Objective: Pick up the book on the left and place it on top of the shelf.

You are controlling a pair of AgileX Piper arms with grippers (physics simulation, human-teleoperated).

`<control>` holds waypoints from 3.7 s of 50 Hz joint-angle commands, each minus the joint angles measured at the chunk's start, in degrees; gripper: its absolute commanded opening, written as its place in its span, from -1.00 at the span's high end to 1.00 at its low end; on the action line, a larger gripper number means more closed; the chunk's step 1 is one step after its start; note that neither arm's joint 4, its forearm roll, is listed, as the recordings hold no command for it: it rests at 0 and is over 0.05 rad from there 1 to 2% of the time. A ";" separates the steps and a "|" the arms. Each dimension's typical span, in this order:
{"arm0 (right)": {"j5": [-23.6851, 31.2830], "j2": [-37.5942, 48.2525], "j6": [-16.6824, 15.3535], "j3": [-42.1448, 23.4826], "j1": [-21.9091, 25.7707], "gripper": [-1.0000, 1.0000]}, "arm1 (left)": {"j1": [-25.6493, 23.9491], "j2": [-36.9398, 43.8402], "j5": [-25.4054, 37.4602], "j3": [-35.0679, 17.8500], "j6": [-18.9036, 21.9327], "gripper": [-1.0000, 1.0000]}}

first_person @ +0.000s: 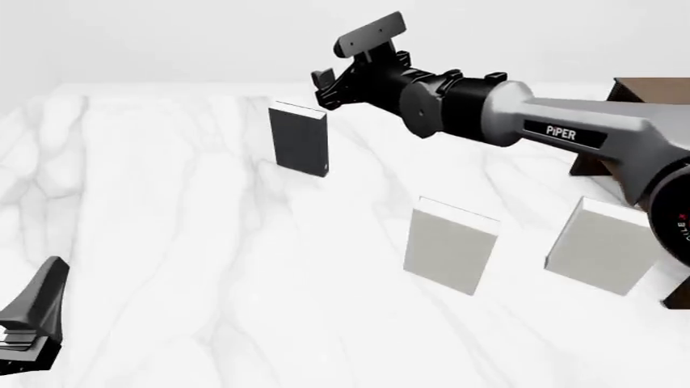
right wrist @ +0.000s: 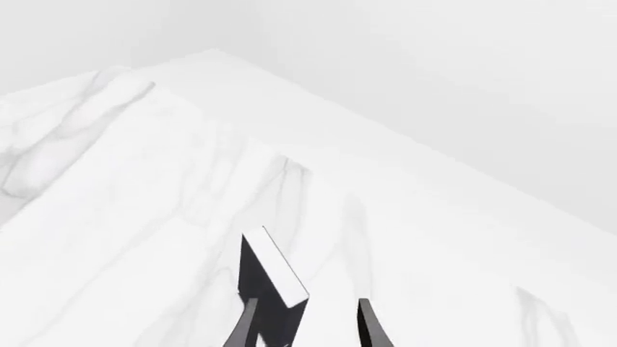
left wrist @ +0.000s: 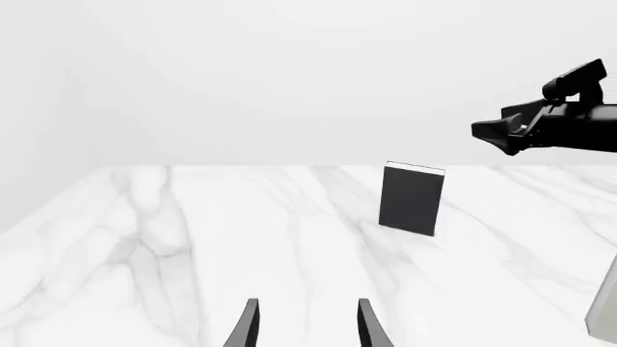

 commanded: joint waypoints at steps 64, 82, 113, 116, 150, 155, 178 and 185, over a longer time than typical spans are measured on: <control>-1.92 18.31 4.23 -10.93 -0.68 -1.00 | 0.00 0.00 0.00 0.00 0.00 -1.00; -0.70 23.10 4.77 -15.76 -1.00 -1.00 | 0.00 0.00 0.00 0.00 0.00 -1.00; 1.51 29.56 5.24 -21.90 -0.48 -1.00 | 0.00 0.00 0.00 0.00 0.00 -1.00; 1.72 29.88 5.28 -22.38 -0.50 -1.00 | 0.00 0.00 0.00 0.00 0.00 -1.00; 1.59 29.98 5.79 -23.20 0.24 1.00 | 0.00 0.00 0.00 0.00 0.00 -1.00; 0.58 28.61 5.70 -21.21 0.53 1.00 | 0.00 0.00 0.00 0.00 0.00 -1.00; -5.71 11.66 5.48 -6.08 1.35 1.00 | 0.00 0.00 0.00 0.00 0.00 -1.00; -6.26 7.34 5.07 -2.00 1.82 1.00 | 0.00 0.00 0.00 0.00 0.00 -1.00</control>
